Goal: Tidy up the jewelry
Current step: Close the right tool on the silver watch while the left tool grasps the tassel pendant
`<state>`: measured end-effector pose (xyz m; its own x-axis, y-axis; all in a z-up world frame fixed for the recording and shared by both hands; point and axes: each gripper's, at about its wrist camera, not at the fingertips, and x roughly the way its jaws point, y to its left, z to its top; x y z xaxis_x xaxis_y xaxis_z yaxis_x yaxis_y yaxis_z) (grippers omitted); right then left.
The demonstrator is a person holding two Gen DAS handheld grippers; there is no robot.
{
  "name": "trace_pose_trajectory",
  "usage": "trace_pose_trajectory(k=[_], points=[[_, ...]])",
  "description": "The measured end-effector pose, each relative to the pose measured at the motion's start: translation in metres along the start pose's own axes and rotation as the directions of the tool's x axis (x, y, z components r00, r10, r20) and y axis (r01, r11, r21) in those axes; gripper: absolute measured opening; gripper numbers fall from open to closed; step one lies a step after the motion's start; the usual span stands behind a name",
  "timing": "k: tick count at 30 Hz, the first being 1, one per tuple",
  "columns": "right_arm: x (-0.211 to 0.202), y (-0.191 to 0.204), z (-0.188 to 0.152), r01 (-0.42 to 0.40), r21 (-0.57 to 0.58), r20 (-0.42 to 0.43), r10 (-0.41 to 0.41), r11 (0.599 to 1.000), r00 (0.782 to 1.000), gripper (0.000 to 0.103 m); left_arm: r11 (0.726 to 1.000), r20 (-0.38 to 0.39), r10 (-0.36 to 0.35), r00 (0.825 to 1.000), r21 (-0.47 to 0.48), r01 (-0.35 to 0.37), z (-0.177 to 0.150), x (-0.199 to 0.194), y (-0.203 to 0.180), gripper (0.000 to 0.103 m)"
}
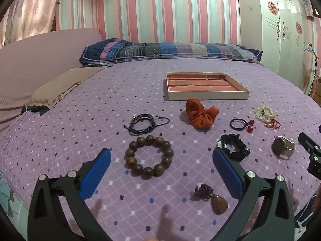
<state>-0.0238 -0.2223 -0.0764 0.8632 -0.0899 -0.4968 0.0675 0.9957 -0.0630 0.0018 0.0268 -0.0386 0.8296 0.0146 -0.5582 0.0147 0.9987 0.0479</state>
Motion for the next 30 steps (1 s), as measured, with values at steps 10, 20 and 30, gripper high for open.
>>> trace_pose_trajectory(k=[10,20,30], points=[[0.000,0.015,-0.008,0.095,-0.055,0.060,-0.092,0.994,0.994,0.099,1.000,0.008,-0.031,0.999,0.000,0.031,-0.008,0.005,0.006,0.099],[0.024,0.014,-0.015,0.075,-0.101,-0.012,-0.076,0.992,0.997,0.099,0.995,-0.052,-0.101,0.993,-0.007,0.101,-0.016,0.016,-0.006,0.099],[0.055,-0.004,-0.020,-0.003,-0.077,-0.112,-0.006,0.997,0.994,0.073,0.989,-0.130,-0.149,0.980,-0.019,0.148,-0.028,0.032,-0.018,0.099]])
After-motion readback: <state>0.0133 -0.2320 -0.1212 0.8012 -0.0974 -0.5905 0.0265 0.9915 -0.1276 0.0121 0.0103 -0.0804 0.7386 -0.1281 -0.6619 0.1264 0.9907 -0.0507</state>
